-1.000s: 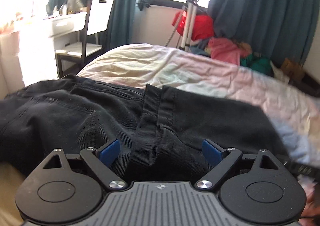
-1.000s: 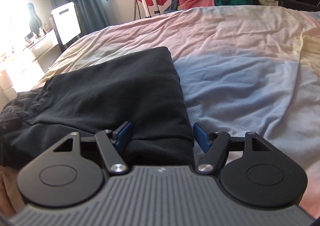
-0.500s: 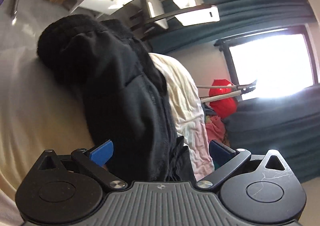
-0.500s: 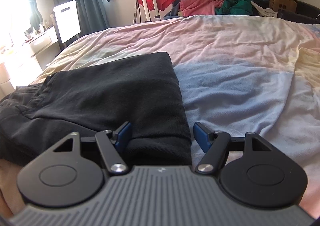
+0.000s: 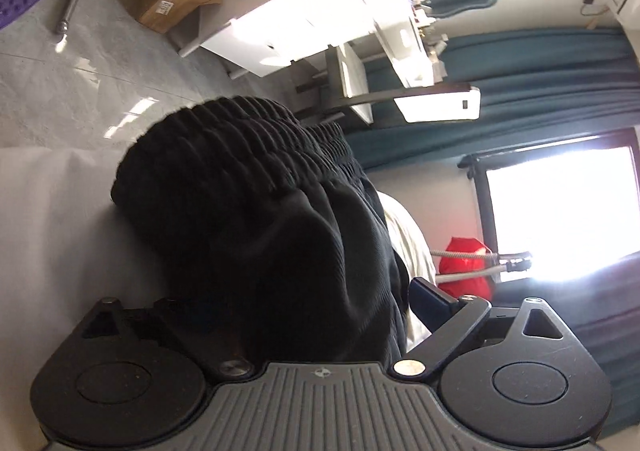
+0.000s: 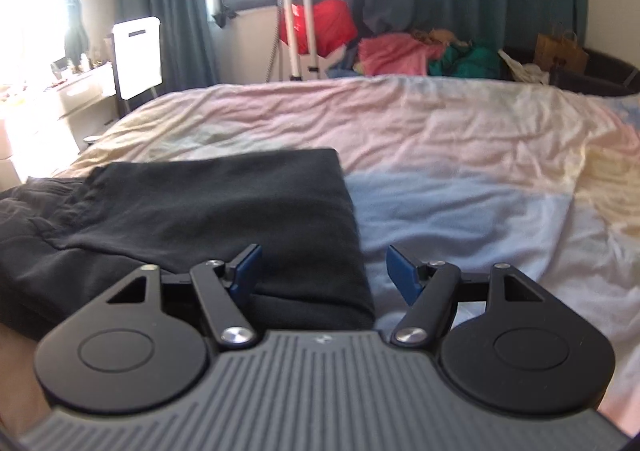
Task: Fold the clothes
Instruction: 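Grasp the ribbed waistband with the left tool and lift it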
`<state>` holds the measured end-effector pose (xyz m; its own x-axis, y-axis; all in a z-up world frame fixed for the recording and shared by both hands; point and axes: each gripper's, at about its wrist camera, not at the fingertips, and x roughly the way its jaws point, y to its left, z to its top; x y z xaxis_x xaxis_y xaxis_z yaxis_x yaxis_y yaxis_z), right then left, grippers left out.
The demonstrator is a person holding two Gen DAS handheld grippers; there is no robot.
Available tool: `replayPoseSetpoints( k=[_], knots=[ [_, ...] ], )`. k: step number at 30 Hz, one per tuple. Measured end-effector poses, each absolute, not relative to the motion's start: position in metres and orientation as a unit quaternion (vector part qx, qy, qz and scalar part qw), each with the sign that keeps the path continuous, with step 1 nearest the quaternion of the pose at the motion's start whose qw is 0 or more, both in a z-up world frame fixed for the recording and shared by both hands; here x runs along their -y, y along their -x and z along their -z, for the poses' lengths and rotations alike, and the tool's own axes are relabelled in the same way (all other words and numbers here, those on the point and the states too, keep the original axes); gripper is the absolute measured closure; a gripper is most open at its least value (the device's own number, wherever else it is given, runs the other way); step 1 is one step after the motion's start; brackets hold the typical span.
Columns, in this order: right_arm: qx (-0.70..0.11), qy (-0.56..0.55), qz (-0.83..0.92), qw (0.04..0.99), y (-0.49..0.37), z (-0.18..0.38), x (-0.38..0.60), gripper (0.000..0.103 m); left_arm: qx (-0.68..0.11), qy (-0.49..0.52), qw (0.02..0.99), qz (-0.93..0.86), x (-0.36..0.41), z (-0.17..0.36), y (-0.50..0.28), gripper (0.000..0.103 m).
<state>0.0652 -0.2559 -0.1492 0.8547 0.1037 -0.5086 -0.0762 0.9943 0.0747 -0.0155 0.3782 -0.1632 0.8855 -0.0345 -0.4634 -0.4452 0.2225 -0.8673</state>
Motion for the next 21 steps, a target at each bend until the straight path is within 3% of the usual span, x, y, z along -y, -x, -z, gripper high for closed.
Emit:
replayPoseSetpoints(
  k=[2, 3, 5, 10, 13, 21],
  knots=[
    [-0.272, -0.008, -0.060, 0.960, -0.067, 0.151, 0.246, 0.033, -0.203, 0.601, 0.758, -0.152, -0.384, 0.162, 0.014, 0.023],
    [-0.282, 0.003, -0.064, 0.957, -0.070, 0.154, 0.242, 0.033, -0.206, 0.597, 0.758, -0.160, -0.387, 0.162, 0.013, 0.036],
    [-0.303, 0.023, -0.071, 0.950, -0.075, 0.164, 0.235, 0.033, -0.218, 0.585, 0.762, -0.175, -0.392, 0.162, 0.014, 0.050],
    [-0.326, 0.011, -0.075, 0.942, -0.084, 0.177, 0.236, 0.032, -0.233, 0.459, 0.833, -0.201, -0.373, 0.124, -0.001, 0.075],
    [-0.324, 0.003, -0.072, 0.943, -0.082, 0.173, 0.237, 0.032, -0.214, 0.382, 0.872, -0.219, -0.341, 0.082, -0.010, 0.082],
    [-0.302, -0.066, -0.038, 0.950, -0.072, 0.146, 0.266, 0.033, -0.112, 0.178, 0.953, -0.219, -0.191, -0.032, -0.046, 0.084]
  ],
)
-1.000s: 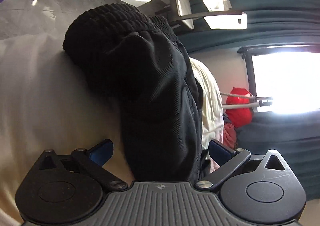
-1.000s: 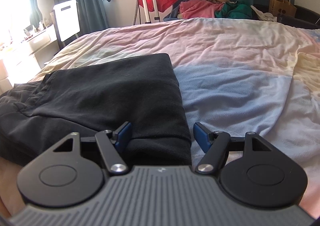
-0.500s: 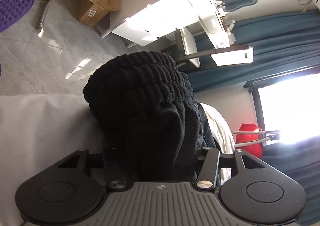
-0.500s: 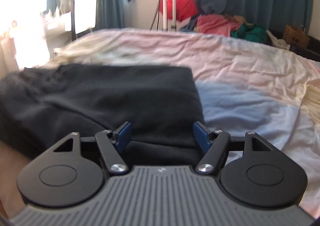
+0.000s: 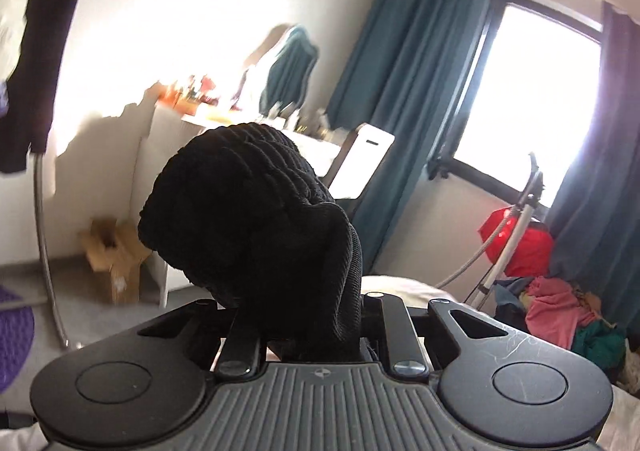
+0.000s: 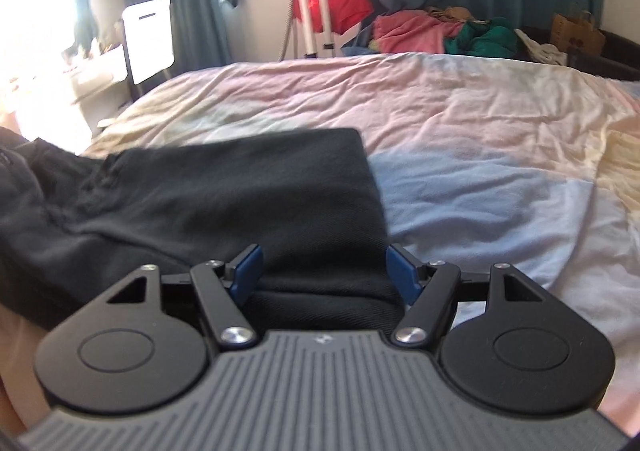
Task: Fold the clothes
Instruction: 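Grasp the ribbed waistband with the left tool and lift it, then grasp the ribbed cuffs with the right tool while the left tool holds the waistband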
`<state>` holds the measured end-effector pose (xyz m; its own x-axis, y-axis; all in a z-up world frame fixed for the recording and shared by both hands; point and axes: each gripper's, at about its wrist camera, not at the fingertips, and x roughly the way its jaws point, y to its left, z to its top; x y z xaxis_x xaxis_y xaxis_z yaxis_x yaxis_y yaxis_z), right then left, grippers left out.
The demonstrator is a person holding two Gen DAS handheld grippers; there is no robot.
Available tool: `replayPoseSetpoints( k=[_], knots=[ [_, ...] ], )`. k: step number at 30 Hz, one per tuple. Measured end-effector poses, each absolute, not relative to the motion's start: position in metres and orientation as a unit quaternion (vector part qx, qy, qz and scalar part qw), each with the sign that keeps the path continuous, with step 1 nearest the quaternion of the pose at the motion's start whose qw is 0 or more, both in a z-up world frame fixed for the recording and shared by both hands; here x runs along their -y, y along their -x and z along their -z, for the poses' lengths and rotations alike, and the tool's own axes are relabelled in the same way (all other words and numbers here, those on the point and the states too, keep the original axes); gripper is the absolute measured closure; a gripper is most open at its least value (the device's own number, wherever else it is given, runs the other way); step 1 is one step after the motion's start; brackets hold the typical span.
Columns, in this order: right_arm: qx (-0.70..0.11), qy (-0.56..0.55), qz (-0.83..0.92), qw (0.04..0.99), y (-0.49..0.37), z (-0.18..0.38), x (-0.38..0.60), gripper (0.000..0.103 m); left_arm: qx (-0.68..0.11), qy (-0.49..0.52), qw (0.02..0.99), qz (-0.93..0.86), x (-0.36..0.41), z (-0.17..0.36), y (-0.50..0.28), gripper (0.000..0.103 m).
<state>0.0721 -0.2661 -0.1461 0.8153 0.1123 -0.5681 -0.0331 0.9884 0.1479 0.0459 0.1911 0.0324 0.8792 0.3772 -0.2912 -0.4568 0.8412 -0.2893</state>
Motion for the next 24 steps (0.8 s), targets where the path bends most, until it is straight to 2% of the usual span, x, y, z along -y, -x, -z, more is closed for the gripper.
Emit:
replayPoseSetpoints(
  k=[7, 13, 18, 21, 23, 24],
  knots=[
    [-0.261, -0.137, 0.054, 0.954, -0.064, 0.129, 0.324, 0.033, -0.037, 0.048, 0.986, -0.153, 0.014, -0.056, -0.075, 0.084],
    [-0.235, -0.218, 0.138, 0.937, -0.060, 0.129, 0.381, 0.033, -0.039, -0.067, 0.994, -0.076, 0.164, 0.011, -0.082, 0.083],
    [-0.222, -0.277, 0.161, 0.921, -0.057, 0.138, 0.403, 0.030, -0.147, -0.216, 0.965, 0.024, 0.226, 0.118, -0.086, 0.081],
    [-0.223, -0.310, 0.127, 0.915, -0.060, 0.146, 0.405, 0.030, -0.166, -0.291, 0.941, 0.045, 0.238, 0.150, -0.079, 0.076],
    [-0.219, -0.340, 0.088, 0.910, -0.062, 0.148, 0.403, 0.030, -0.170, -0.303, 0.936, 0.056, 0.230, 0.150, -0.068, 0.071],
    [-0.216, -0.355, 0.070, 0.907, -0.063, 0.149, 0.402, 0.030, -0.178, -0.306, 0.933, 0.061, 0.225, 0.148, -0.062, 0.063]
  ],
)
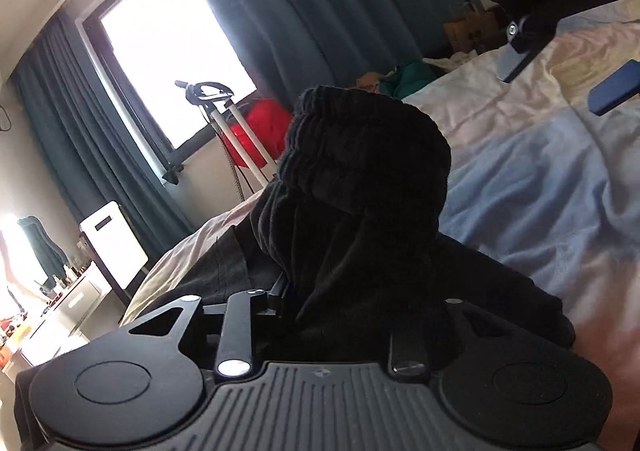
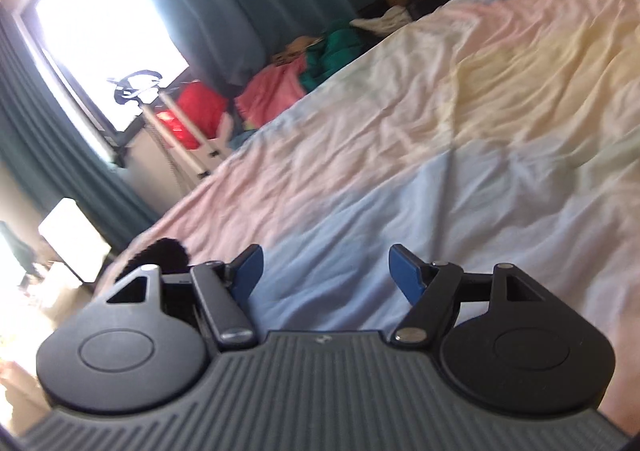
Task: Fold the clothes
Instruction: 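Grasp the ribbed cuffs with the right tool while the left tool holds the waistband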
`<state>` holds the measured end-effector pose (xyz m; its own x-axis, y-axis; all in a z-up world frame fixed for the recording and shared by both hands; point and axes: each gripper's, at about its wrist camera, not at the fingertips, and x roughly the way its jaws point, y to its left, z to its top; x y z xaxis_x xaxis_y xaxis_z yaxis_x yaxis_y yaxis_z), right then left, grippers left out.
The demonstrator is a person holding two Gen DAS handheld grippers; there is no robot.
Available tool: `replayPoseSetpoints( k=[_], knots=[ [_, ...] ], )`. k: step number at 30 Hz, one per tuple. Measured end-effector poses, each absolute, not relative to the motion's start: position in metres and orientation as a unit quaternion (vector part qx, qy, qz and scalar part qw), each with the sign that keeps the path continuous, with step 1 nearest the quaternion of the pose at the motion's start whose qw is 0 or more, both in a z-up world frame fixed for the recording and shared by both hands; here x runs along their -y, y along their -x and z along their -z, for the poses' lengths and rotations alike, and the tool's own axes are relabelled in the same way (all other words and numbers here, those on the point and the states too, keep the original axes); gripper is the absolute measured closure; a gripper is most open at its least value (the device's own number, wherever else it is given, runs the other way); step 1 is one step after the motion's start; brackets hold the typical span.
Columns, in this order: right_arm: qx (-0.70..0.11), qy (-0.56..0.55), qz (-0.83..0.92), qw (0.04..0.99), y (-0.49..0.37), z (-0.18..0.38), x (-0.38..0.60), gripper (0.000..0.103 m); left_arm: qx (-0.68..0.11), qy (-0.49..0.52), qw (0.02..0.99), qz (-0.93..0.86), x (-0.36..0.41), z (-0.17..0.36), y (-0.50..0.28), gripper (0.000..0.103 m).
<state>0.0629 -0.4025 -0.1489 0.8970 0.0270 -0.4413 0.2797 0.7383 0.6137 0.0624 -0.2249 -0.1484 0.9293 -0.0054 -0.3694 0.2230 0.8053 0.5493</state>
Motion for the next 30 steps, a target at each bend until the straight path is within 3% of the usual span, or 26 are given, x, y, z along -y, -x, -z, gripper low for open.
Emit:
replayPoseSetpoints(
  k=[4, 8, 9, 10, 11, 16, 23, 30],
  knots=[
    [-0.215, -0.415, -0.009, 0.884, -0.067, 0.154, 0.396, 0.030, -0.236, -0.305, 0.915, 0.116, 0.199, 0.136, -0.060, 0.047],
    [-0.223, -0.462, -0.086, 0.854, -0.073, 0.159, 0.387, 0.030, -0.227, -0.330, 0.905, 0.141, 0.170, 0.129, -0.039, 0.033],
    [-0.229, -0.466, -0.100, 0.849, -0.074, 0.160, 0.383, 0.029, -0.225, -0.337, 0.902, 0.148, 0.163, 0.127, -0.033, 0.021],
    [-0.235, -0.468, -0.111, 0.845, -0.076, 0.160, 0.378, 0.027, -0.216, -0.342, 0.903, 0.147, 0.150, 0.123, -0.025, 0.016],
    [-0.240, -0.468, -0.116, 0.843, -0.077, 0.161, 0.375, 0.017, -0.212, -0.347, 0.901, 0.150, 0.142, 0.121, -0.018, 0.015],
    [-0.283, -0.480, -0.110, 0.823, -0.083, 0.172, 0.367, 0.017, -0.169, -0.379, 0.903, 0.107, 0.100, 0.116, 0.001, 0.014],
    [-0.285, -0.433, -0.171, 0.837, -0.091, 0.166, 0.338, 0.015, -0.279, -0.367, 0.877, 0.132, 0.057, 0.134, -0.028, 0.014],
    [-0.300, -0.394, -0.140, 0.858, -0.115, 0.178, 0.319, 0.016, -0.322, -0.302, 0.886, 0.143, 0.037, 0.130, -0.031, 0.010]
  ],
)
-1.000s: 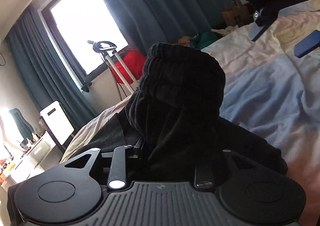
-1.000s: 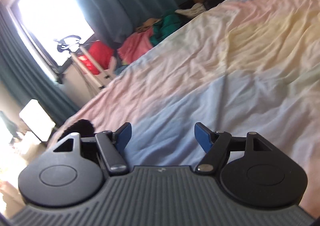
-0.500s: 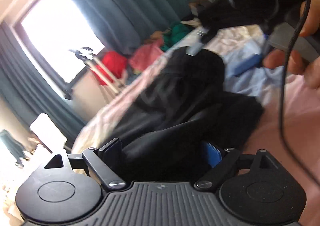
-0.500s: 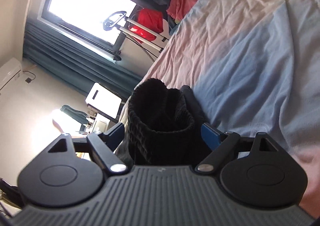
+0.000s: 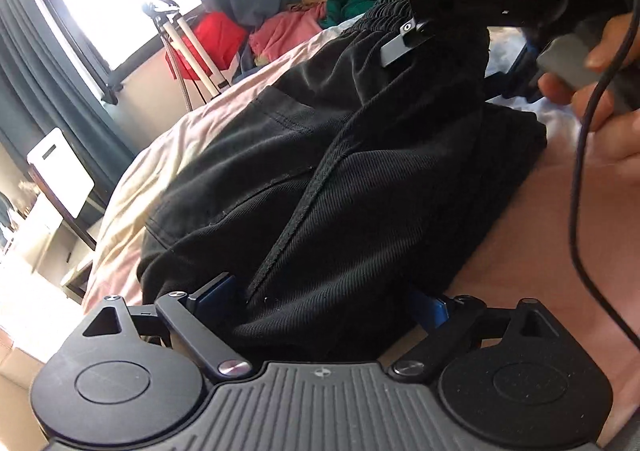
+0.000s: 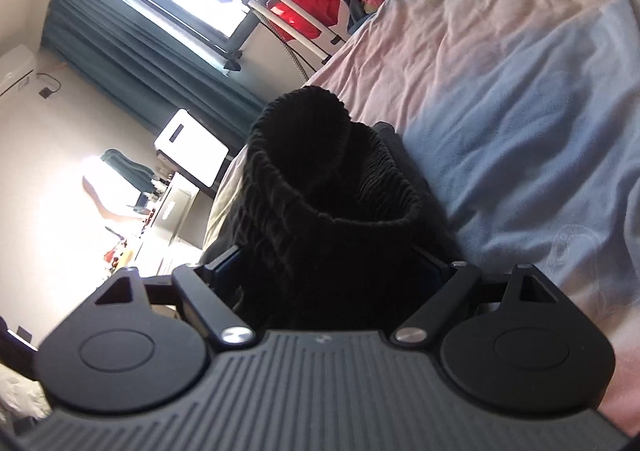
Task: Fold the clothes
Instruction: 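Grasp the ribbed cuffs with the right tool while the left tool holds the waistband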
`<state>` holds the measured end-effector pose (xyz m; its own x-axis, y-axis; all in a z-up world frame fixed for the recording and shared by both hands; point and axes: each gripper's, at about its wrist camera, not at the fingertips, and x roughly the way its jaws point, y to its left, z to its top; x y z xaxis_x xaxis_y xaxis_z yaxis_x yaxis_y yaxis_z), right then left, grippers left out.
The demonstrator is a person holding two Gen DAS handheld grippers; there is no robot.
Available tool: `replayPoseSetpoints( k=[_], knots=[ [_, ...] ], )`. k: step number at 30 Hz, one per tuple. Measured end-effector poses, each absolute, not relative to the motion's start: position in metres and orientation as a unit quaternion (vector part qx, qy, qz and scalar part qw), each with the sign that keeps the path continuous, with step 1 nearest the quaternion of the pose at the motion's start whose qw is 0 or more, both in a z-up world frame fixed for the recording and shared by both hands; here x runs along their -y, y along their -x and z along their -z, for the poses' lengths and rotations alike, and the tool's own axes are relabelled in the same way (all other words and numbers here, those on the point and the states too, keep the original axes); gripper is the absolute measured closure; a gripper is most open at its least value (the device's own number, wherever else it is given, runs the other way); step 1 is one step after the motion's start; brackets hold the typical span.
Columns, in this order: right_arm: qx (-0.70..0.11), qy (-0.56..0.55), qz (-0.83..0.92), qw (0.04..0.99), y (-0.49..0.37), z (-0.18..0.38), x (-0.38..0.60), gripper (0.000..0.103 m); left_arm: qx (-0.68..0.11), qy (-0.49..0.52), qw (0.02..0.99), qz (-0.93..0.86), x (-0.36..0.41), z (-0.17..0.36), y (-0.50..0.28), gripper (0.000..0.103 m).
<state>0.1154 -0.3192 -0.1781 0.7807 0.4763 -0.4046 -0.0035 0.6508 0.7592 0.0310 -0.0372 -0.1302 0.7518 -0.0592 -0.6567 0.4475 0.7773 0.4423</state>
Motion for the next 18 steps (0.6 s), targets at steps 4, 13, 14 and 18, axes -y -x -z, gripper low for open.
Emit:
replayPoseSetpoints(
  k=[4, 13, 14, 18],
  knots=[
    [-0.288, -0.377, -0.129, 0.871, -0.119, 0.172, 0.315, 0.036, -0.320, -0.295, 0.889, 0.139, 0.035, 0.127, -0.028, 0.008],
    [-0.204, -0.327, -0.130, 0.914, -0.082, 0.131, 0.321, 0.065, -0.301, -0.233, 0.910, 0.167, 0.013, 0.097, -0.019, 0.008],
    [-0.214, -0.326, -0.119, 0.913, -0.083, 0.136, 0.326, 0.065, -0.300, -0.231, 0.910, 0.171, 0.010, 0.096, -0.018, 0.008],
    [-0.281, -0.364, -0.077, 0.885, -0.094, 0.180, 0.344, 0.060, -0.303, -0.247, 0.903, 0.176, 0.008, 0.096, -0.019, 0.009]
  ],
)
